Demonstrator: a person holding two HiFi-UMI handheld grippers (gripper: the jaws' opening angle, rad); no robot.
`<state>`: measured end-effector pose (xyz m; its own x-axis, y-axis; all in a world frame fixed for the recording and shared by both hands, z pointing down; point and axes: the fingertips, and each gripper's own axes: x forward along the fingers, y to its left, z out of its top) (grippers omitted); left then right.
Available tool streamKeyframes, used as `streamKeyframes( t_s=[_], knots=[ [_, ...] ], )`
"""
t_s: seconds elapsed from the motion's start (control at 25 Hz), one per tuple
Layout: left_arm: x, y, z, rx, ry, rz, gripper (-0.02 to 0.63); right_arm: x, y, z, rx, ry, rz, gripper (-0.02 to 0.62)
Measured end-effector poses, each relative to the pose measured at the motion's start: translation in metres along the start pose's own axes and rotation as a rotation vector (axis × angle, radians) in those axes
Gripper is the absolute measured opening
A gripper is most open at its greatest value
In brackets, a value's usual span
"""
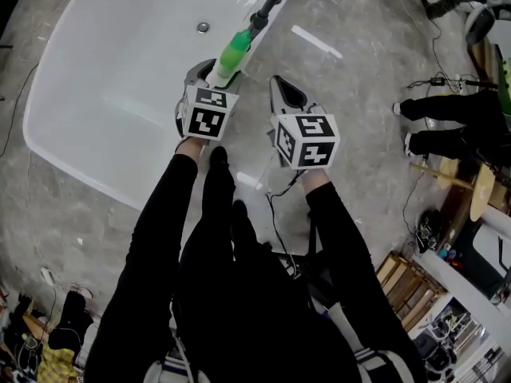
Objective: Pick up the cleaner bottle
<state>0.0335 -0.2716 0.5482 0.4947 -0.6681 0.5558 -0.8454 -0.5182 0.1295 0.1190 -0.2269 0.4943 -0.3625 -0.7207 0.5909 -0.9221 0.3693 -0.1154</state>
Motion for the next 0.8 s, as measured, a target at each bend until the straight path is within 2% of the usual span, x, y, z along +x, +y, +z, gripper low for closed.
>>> streamKeyframes(
  t_s=[0.48,0.8],
  knots=[
    [0.038,0.002,-0.018,0.026,0.02,0.014,0.249,0.019,-0.009,-0.021,0.016,0.043,0.005,0.002],
    [0.049,0.001,-0.017,0.023,0.005,0.007,0.249,0.037,-0.009,-0.023,0.002,0.06,0.018,0.002]
  ],
)
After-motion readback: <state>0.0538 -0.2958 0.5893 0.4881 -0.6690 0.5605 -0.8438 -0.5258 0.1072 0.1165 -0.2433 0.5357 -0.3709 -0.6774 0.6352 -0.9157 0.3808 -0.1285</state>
